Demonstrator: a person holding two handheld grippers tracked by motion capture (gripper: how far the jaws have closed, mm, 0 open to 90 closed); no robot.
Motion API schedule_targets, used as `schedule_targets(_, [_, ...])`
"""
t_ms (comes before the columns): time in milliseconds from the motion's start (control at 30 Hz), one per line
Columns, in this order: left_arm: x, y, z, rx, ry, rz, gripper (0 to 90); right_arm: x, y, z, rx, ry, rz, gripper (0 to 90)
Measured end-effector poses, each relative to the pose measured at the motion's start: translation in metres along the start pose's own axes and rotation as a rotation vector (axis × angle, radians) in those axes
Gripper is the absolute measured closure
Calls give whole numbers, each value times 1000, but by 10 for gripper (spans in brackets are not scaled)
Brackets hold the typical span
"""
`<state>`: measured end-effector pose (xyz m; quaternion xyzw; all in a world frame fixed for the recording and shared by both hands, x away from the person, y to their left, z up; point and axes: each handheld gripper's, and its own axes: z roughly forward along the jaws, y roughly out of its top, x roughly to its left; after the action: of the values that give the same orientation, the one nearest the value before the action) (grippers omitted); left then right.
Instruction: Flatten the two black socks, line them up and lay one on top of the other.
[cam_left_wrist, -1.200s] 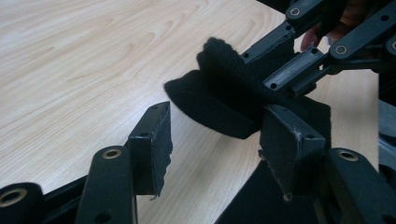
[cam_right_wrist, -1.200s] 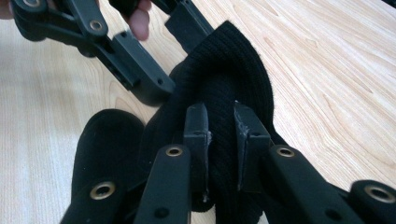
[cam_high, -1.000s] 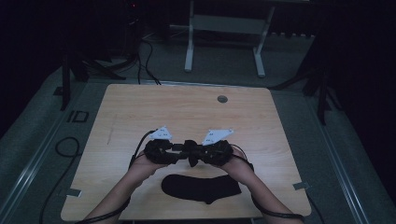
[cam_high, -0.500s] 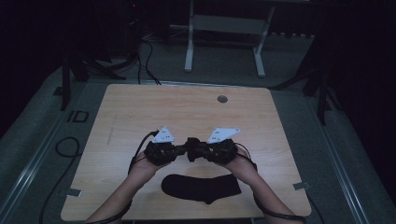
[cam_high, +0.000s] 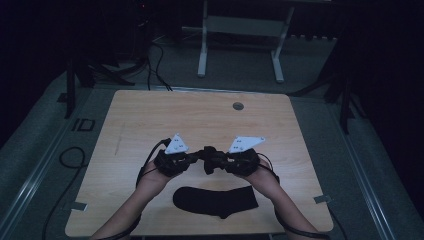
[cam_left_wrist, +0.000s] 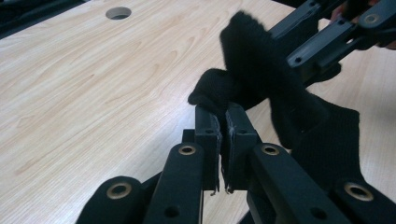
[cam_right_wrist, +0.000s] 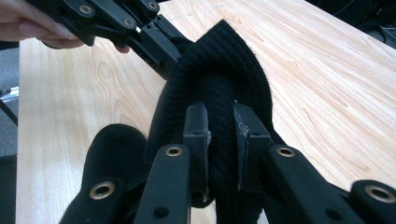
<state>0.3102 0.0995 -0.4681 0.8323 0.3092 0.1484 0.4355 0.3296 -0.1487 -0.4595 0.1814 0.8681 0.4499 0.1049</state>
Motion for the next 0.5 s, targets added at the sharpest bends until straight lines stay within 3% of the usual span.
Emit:
schedule_targets(33, [2,0,0,3,-14,-12,866,0,0,-1,-3,4,1,772])
schedule_targets(133, [6,-3,-1,9,16,-24,866,-2,-2,-3,-9,12,14,773])
schedule_targets(200, [9,-6,-4,13,65,-29,867,-4,-4,-6,-11,0,23,789])
schedule_targets(233, [13,-7,-5,7,38,-51,867,-6,-5,-8,-7,-8,28,791])
schedule_targets(267, [16,-9,-7,-2,43,-70,867,-8,-7,-10,-8,-11,39,797])
schedule_targets(367, [16,-12,-9,9,71,-61,867,-14,-12,-15,0,-11,61,803])
schedule_targets(500, [19,-16,-11,9,107,-70,867,-18,-18,-19,11,-62,62,820])
